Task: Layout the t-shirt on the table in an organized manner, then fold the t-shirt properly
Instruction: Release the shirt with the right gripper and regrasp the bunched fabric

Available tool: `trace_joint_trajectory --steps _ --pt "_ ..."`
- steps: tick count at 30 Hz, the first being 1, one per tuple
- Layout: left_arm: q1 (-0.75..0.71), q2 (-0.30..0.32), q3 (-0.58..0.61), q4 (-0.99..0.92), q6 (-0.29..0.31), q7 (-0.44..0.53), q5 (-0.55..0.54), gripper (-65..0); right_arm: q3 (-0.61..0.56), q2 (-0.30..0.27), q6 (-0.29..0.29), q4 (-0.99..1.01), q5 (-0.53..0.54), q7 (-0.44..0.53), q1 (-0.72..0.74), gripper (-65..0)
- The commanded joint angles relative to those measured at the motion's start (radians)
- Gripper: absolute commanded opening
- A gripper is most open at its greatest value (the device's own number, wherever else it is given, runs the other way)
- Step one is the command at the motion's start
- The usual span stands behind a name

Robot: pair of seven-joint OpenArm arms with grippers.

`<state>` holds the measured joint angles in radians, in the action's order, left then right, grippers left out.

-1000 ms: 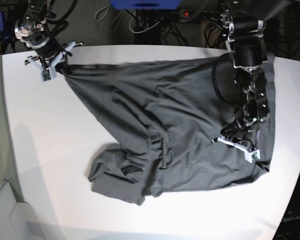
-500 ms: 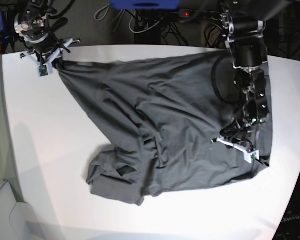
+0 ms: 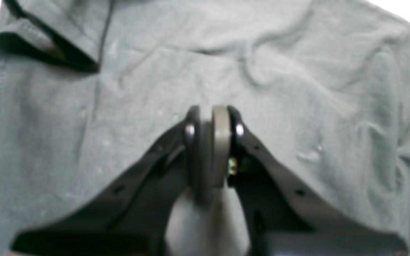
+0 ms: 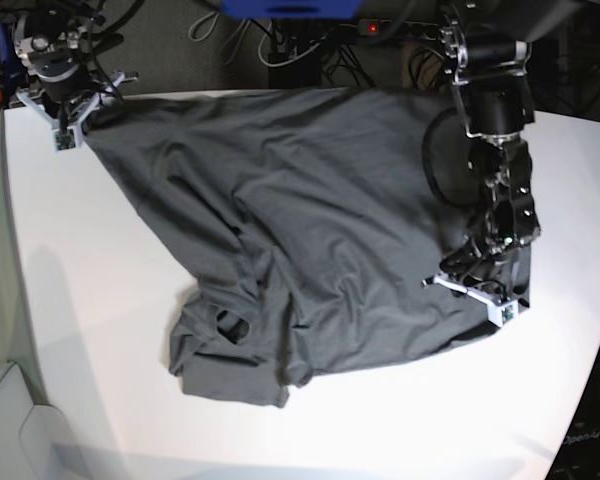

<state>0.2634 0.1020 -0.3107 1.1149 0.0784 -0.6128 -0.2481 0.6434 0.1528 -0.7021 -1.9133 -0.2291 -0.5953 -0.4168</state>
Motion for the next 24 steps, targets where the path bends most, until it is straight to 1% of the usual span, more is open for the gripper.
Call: trace_joint_trajectory --steps 1,3,7,9,14,17,19,21,24 --pt "0.029 0.008 0.0 0.015 0.005 0.02 -0.006 -58.7 0.005 -0.003 0.004 -0.018 0.003 0.01 -0.004 -53.1" --pt "0.029 0.008 0.0 0.015 0.005 0.02 -0.006 -58.7 0.005 -0.003 0.004 -0.021 0.018 0.01 -0.003 -50.3" --pt "0.029 0.009 0.0 0.015 0.005 0.02 -0.006 -58.7 -0.003 -0.005 0.004 -0.048 0.093 0.01 0.02 -46.7" --pt "0.029 0.009 -0.002 0.015 0.005 0.02 -0.006 -58.7 -0.018 -0.006 0.004 -0.051 0.095 0.01 0.074 -45.4" --pt "0.029 0.009 -0.002 0.015 0.005 0.02 -0.006 -58.7 -0.093 -0.012 0.004 -0.045 0.09 0.008 0.236 -43.7" --pt "0.029 0.009 -0.002 0.015 0.005 0.02 -0.006 -58.7 -0.202 -0.034 0.004 -0.022 0.09 -0.002 0.321 -43.6" --pt "0.029 0.009 -0.002 0.015 0.005 0.02 -0.006 -58.7 -0.284 -0.054 0.004 0.018 0.089 -0.045 0.39 -43.6" --pt "0.029 0.009 -0.002 0.015 0.005 0.02 -0.006 -58.7 -0.362 -0.071 0.004 0.081 0.089 -0.125 0.456 -43.6" --pt "0.029 0.009 -0.003 0.021 0.005 0.02 -0.006 -58.7 -0.439 -0.097 0.004 0.194 0.089 -0.239 0.551 -43.4"
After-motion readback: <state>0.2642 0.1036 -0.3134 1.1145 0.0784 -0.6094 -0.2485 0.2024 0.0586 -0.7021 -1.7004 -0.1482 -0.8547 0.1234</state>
